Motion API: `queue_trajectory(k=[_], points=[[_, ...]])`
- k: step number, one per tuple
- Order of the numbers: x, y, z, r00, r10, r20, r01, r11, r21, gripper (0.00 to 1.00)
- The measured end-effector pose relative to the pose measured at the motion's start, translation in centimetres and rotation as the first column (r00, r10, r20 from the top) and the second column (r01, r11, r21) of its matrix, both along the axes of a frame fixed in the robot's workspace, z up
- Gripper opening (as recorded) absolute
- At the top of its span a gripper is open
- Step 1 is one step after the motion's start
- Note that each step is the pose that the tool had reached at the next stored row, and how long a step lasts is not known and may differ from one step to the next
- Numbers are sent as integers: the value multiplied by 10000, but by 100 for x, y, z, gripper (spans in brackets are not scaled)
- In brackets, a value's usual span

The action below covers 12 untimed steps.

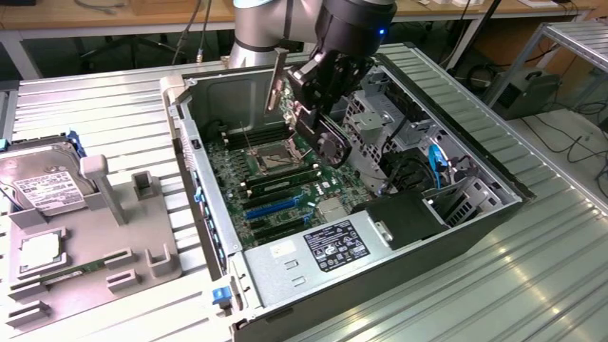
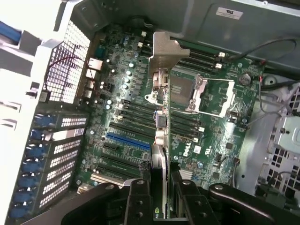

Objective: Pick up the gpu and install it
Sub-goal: 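Insert the gpu into the slot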

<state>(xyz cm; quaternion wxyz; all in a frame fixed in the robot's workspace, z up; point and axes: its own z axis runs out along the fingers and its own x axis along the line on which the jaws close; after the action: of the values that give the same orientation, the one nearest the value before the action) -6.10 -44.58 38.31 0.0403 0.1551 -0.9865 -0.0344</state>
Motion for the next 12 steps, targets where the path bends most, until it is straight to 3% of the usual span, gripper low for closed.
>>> queue_trajectory(k=[4, 9, 12], points=[[0, -1, 0, 9976, 686, 50, -687, 9976, 44, 26], [0, 0, -1, 9914, 1274, 282, -1276, 9918, 35, 26], [0, 0, 0, 9845, 1695, 442, -1699, 9855, 36, 26]])
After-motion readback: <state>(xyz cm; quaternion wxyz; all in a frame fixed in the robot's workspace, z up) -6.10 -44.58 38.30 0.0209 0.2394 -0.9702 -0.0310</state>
